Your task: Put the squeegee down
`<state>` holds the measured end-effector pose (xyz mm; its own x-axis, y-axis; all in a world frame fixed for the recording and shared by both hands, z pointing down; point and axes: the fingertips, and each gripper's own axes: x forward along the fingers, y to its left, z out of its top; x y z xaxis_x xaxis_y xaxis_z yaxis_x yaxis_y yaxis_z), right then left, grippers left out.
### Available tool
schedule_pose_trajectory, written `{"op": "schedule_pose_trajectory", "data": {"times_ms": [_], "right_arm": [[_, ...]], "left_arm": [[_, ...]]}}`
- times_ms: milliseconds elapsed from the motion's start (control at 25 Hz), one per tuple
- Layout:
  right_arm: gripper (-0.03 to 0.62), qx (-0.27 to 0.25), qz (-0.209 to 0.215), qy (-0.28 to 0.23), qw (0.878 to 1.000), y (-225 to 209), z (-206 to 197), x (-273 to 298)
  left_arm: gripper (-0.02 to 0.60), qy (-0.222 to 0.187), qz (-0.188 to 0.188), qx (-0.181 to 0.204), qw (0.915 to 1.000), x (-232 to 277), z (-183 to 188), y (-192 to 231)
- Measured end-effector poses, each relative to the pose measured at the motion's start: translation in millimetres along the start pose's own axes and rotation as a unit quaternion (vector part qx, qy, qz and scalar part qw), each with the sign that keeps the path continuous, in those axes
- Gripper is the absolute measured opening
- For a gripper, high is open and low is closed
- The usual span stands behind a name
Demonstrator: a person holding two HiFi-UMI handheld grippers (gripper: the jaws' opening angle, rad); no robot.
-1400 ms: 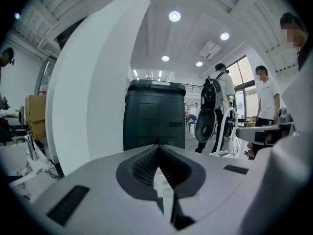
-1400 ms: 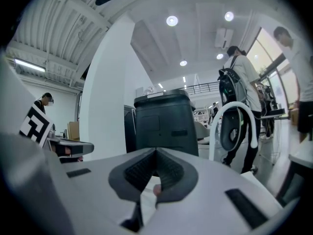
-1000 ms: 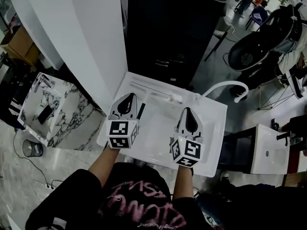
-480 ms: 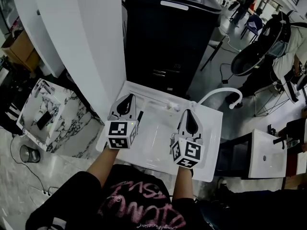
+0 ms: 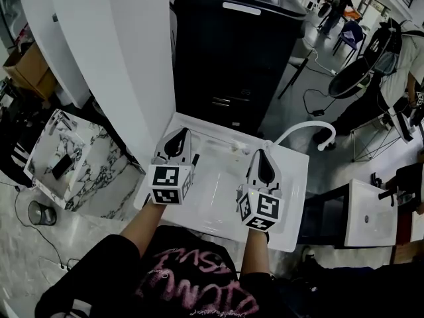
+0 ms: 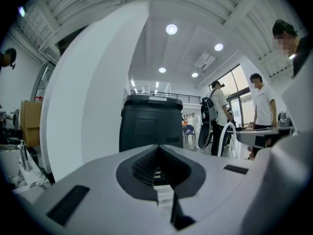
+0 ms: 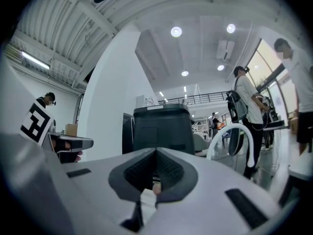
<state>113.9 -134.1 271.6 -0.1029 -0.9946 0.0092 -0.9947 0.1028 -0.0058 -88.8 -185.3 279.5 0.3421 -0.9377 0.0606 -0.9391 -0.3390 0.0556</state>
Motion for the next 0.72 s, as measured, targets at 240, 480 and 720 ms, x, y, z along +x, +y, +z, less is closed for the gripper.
{"op": "schedule_pose_trajectory", "data": {"times_ms": [240,480,720], "right_arm": [[0.02,0.004,-0.002,0.004,1.0,-1,-4,0],[0.02,0.008,-0.004,0.006,1.0,-2,-6,1],[0.02,0.01,-0.006,0.009,1.0,-3,-9,2]], "left_arm": [[0.009,0.0,-0.004,-0.007,1.0,1,0,-1],[0.009,0.005,-0.003,-0.016,0.9999,3,-4,-1],[0.009,0.009,0.002,-0.009,0.9999,3,-7,1]]}}
